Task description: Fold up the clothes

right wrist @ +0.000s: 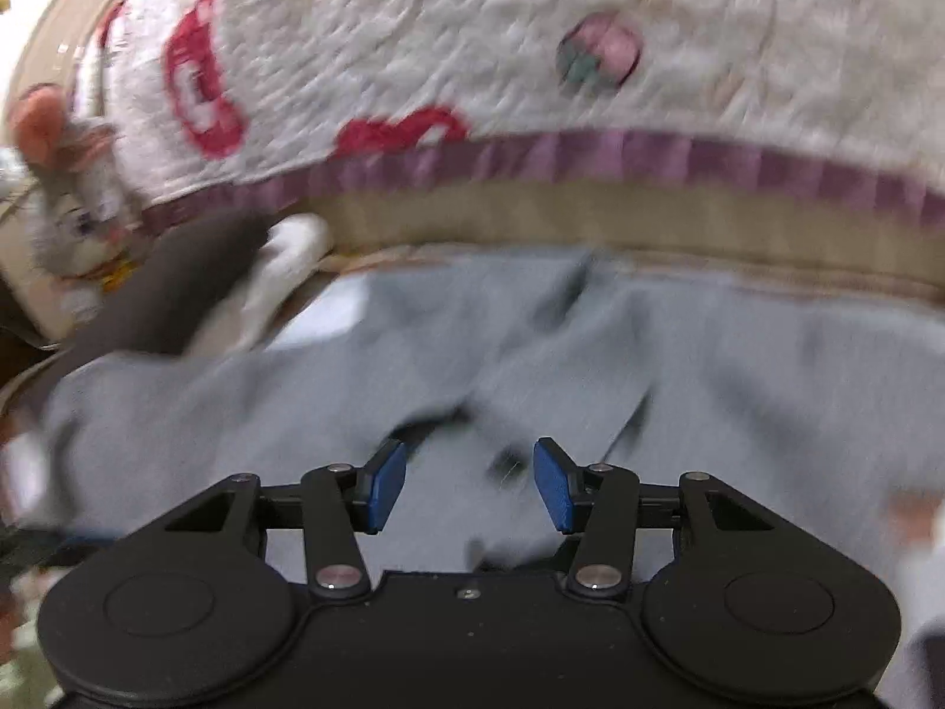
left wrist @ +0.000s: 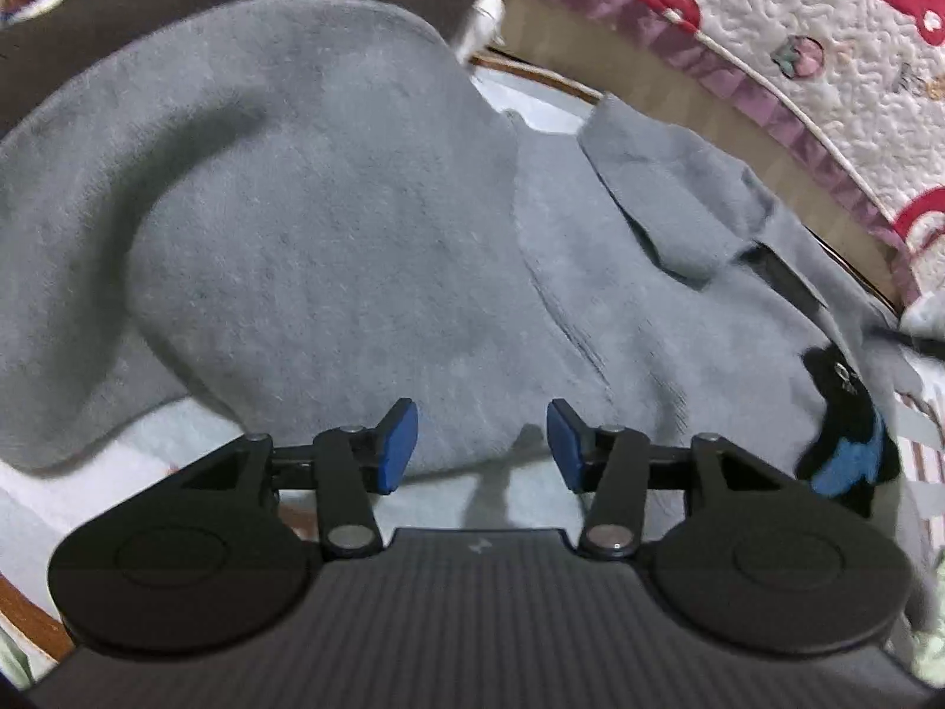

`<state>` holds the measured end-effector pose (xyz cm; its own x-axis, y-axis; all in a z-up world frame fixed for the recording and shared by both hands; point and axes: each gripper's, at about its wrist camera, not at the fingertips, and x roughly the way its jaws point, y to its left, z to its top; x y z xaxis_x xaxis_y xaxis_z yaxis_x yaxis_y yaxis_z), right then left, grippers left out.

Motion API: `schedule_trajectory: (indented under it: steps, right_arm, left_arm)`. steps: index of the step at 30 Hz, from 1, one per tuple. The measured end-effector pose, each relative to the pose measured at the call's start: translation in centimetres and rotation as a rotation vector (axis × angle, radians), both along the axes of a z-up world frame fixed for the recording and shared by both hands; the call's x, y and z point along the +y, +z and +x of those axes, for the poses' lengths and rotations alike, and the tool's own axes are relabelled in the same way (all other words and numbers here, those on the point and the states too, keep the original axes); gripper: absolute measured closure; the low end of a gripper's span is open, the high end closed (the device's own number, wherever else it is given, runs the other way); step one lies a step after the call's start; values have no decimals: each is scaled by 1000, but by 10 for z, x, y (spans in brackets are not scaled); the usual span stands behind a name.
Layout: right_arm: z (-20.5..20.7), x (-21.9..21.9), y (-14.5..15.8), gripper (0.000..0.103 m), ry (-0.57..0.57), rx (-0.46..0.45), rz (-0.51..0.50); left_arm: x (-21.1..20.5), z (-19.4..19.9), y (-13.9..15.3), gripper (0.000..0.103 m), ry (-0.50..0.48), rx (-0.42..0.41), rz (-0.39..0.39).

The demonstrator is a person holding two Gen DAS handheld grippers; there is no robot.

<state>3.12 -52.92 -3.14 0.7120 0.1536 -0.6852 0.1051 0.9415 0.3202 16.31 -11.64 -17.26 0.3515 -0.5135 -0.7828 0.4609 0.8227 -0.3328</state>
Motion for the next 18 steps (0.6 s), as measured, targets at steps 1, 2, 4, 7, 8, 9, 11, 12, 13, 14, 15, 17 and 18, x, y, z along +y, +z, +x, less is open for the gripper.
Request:
schedule_trajectory:
  steps: [1,2,4,7,8,9,11,12,13,14,15,17,18]
  right_arm:
    - [-8,12,-4,50,46,27,41]
    - [-14,26,-8,50,95,53,73]
    - [-21,61,-16,50,193,97,108]
    - [-20,114,-29,49,305,143,100]
    - [-19,132,-33,46,342,159,95]
    - [-16,149,-38,45,363,174,46]
    - [-9,176,-46,45,396,205,-42]
    - [-7,184,-50,45,405,218,-56]
    - [-5,192,-54,45,414,232,-70]
    - [-3,199,-58,42,422,246,-84]
    - [-1,205,-63,41,431,270,-102]
    - [1,218,-71,43,472,278,-206]
    - [-4,229,-73,51,538,216,-364]
  left_arm:
    - [3,2,0,54,30,-3,-1]
    - [5,4,1,54,59,-6,-2]
    - [18,5,1,54,114,13,-34]
    - [35,6,-3,53,200,69,-93]
    - [40,6,-6,52,227,96,-111]
    - [45,5,-10,52,255,123,-128]
    - [47,0,-17,49,265,212,-146]
    - [48,-2,-21,49,269,258,-154]
    - [51,-5,-23,49,280,291,-196]
    - [53,-9,-25,49,292,324,-241]
    - [56,-12,-26,49,303,356,-287]
    - [49,-15,-23,49,284,294,-219]
    - [45,-16,-21,49,274,260,-181]
